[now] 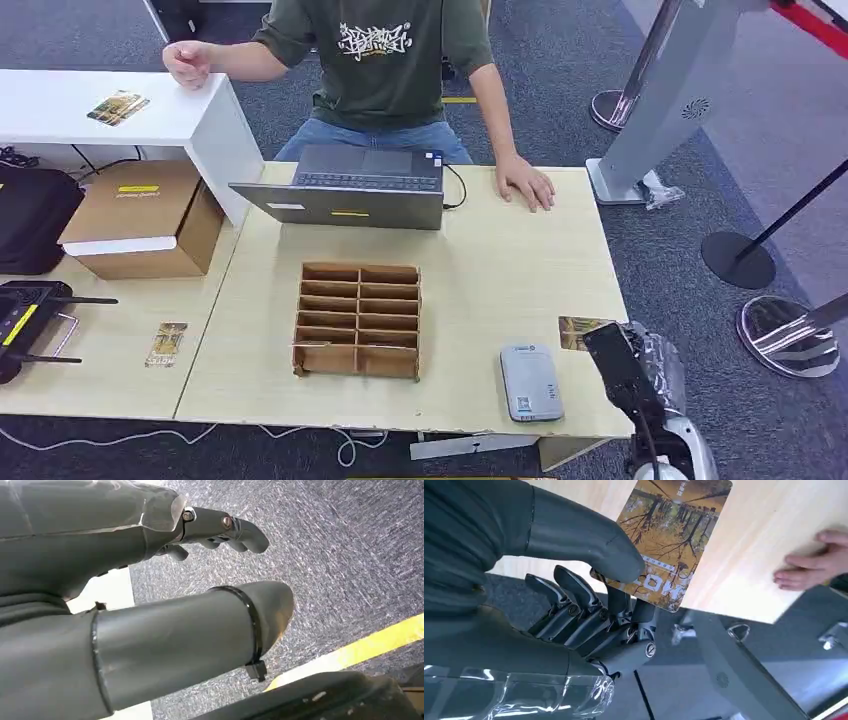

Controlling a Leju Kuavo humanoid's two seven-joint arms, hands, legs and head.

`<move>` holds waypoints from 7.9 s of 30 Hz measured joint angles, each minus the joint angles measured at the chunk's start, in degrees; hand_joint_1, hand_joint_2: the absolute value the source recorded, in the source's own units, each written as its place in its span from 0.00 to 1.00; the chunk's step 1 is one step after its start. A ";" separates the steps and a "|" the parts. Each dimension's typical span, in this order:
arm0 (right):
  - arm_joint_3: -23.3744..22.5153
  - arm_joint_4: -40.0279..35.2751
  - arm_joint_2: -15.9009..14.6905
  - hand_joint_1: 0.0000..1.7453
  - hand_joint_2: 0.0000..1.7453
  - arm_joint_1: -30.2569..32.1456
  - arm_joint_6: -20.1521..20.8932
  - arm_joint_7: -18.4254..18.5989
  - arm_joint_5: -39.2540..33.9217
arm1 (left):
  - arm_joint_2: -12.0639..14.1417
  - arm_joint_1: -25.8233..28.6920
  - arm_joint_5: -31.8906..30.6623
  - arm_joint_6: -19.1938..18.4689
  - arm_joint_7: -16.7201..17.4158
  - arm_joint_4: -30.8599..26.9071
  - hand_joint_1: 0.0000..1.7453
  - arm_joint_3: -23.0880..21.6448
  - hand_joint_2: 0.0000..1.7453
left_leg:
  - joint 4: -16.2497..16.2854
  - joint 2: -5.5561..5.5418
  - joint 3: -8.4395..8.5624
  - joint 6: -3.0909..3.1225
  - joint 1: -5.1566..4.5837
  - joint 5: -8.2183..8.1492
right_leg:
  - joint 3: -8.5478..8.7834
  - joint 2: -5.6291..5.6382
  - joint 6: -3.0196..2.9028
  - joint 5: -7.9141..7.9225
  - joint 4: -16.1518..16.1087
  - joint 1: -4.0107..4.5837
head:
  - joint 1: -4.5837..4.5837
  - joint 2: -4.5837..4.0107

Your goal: Pass the card to the sensor for recognition and then transmit it.

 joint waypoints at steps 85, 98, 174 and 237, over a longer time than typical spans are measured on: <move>34.71 18.83 -3.45 1.00 1.00 -39.44 -25.99 -2.39 46.32 | 4.48 -3.06 0.02 2.95 -2.45 9.33 0.00 -15.23 0.00 | -0.11 -0.08 -0.47 -0.05 -0.27 0.39 | -0.61 -0.08 -0.03 0.15 0.33 -0.24 | 0.09 0.00; 34.66 24.30 0.51 1.00 1.00 -44.79 -24.24 -3.81 46.06 | 4.44 -3.21 0.04 2.97 -2.36 9.33 0.00 -15.30 0.00 | -0.11 -0.08 -0.47 -0.07 -0.27 0.41 | -0.61 -0.07 -0.04 0.17 0.33 -0.24 | 0.09 0.00; 28.59 33.85 5.69 0.00 1.00 -47.25 -21.33 -1.40 45.71 | 4.46 -4.11 0.70 0.37 0.31 9.33 0.00 -16.17 0.00 | -0.10 -0.08 -0.48 -0.12 -0.28 0.43 | -0.66 -0.07 -0.10 0.21 0.32 -0.24 | 0.09 0.00; 23.87 -3.35 0.85 0.00 1.00 2.83 -22.50 -0.64 41.88 | 3.28 -2.61 0.07 0.33 -0.44 8.31 0.00 -7.45 0.00 | -0.12 -0.07 -0.51 -0.12 -0.28 0.38 | -0.67 -0.08 -0.06 0.16 0.30 -0.25 | 0.09 0.00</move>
